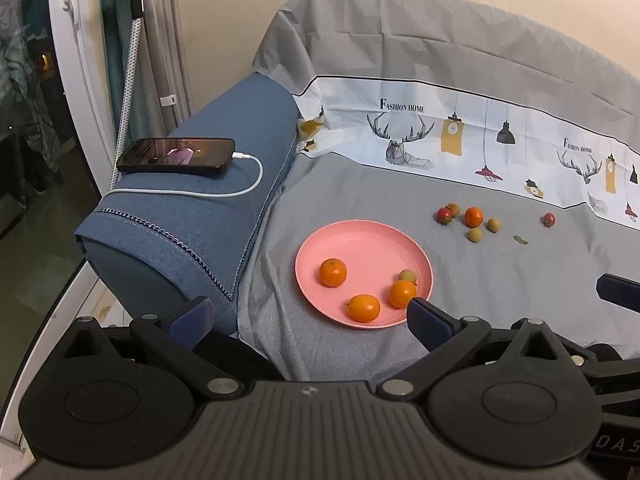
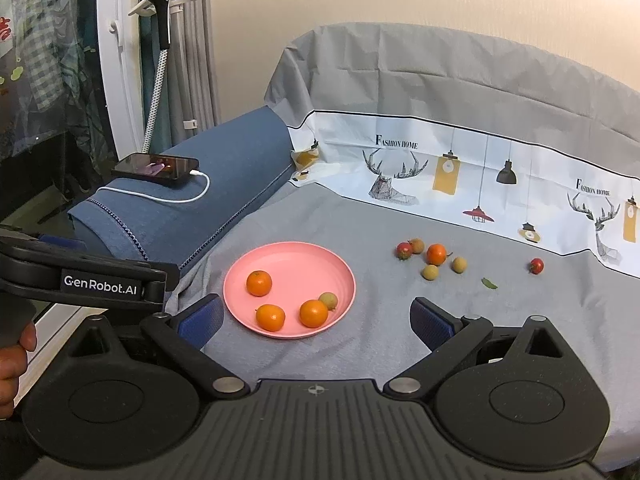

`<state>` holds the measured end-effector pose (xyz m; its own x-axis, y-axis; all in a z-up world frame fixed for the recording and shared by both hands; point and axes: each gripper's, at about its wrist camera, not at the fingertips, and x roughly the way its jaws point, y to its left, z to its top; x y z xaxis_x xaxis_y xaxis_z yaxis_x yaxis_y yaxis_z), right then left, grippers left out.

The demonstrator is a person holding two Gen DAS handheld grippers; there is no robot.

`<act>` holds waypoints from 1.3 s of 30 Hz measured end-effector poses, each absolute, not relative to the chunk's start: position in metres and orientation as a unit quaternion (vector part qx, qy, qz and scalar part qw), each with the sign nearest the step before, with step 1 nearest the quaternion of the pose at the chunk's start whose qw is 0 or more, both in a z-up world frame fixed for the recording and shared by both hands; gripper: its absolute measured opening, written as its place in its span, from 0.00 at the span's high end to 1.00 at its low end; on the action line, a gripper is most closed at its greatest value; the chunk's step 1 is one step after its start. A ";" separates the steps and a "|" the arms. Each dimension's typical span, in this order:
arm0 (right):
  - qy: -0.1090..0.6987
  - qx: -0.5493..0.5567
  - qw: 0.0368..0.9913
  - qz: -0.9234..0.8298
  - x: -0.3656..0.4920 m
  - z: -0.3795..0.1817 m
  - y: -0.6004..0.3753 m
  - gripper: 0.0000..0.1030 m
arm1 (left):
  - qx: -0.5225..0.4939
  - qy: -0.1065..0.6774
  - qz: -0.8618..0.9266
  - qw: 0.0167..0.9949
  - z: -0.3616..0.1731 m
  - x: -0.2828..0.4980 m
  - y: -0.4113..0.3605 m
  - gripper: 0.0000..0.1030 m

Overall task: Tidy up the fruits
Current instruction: 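Lift both open tools up and back from the plate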

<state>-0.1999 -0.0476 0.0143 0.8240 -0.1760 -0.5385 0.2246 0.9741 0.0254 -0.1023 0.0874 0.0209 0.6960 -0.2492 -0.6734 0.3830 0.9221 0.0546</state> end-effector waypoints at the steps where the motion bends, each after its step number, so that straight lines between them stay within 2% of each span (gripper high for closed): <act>1: 0.278 0.044 0.954 -0.105 -0.200 0.014 -0.048 0.04 | 0.096 0.350 -0.173 0.916 0.021 -0.103 0.088 0.00; 39: 0.300 0.062 0.946 -0.103 -0.189 0.002 -0.053 0.04 | 0.105 0.372 -0.178 0.905 0.007 -0.091 0.082 0.00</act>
<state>-0.1887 -0.0530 0.0024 0.7989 -0.1584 -0.5803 0.2328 0.9710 0.0554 -0.0907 0.0824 0.0066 0.6597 -0.2429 -0.7111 0.3997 0.9148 0.0583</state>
